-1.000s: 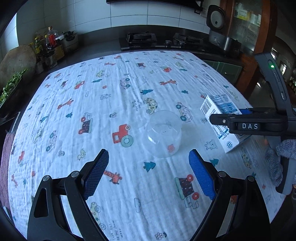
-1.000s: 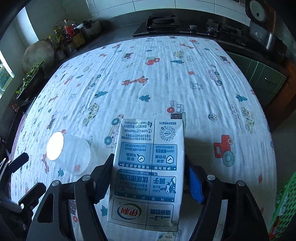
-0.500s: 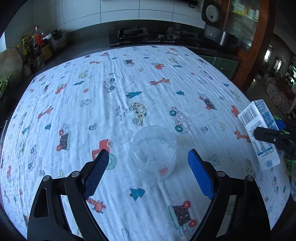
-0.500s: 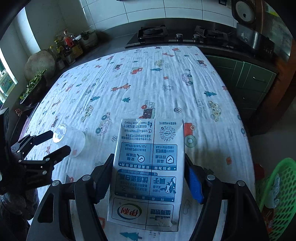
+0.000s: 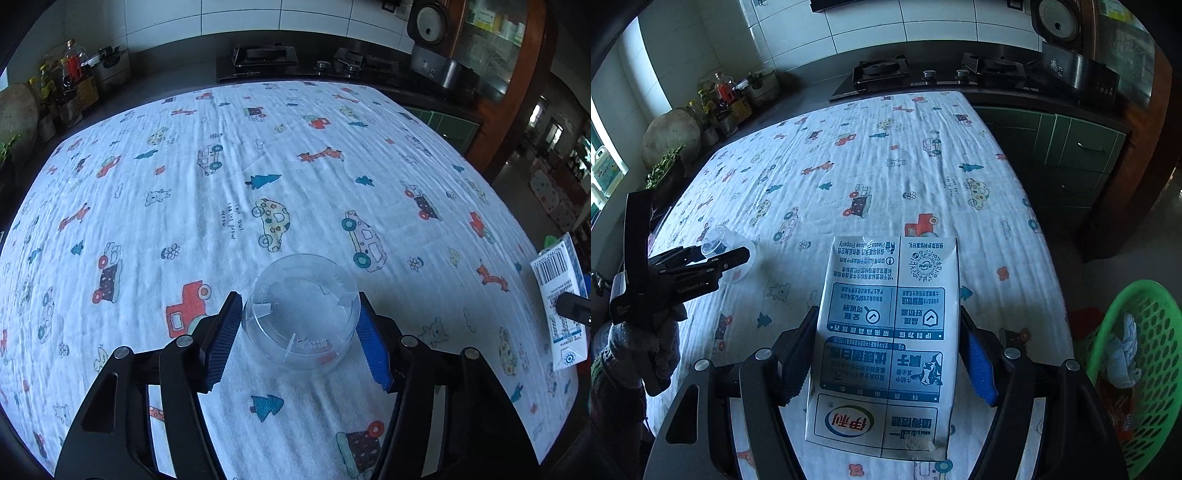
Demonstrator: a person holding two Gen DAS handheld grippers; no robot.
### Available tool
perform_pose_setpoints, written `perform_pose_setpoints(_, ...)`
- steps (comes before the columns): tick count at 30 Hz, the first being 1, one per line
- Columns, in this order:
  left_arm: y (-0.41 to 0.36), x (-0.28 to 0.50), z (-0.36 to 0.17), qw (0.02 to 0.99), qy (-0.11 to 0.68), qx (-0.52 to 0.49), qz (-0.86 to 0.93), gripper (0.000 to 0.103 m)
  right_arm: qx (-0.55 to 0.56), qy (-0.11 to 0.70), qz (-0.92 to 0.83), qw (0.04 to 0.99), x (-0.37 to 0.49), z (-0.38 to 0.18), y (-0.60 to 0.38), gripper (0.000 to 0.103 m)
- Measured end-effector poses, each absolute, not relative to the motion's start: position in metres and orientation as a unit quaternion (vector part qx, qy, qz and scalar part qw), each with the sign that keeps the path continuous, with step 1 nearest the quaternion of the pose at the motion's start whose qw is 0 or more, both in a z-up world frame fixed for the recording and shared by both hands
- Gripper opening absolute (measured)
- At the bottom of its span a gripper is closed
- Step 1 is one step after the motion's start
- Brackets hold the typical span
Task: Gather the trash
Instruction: 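Carry the carton and cup over the green basket and open both tools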
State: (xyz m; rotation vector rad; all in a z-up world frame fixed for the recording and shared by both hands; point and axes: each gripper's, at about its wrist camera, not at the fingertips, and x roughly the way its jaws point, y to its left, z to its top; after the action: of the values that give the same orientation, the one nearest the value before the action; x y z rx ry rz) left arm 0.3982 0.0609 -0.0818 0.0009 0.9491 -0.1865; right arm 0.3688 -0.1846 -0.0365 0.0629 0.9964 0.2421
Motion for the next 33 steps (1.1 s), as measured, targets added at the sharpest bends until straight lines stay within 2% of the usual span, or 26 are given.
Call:
perform_pose_setpoints(17, 0.023, 0.339, -0.034, 0.896, 0.420, 0.006, -0.145, 0.058, 0.056, 0.459, 0.077, 0.883, 0.327, -0.028, -0.235, 0.068)
perform_pose_setpoints(33, -0.085, 0.303, 0.002, 0.889, 0.390, 0.034, -0.236, 0.058, 0.088, 0.437, -0.056, 0.893, 0.270, -0.024, -0.386, 0.068)
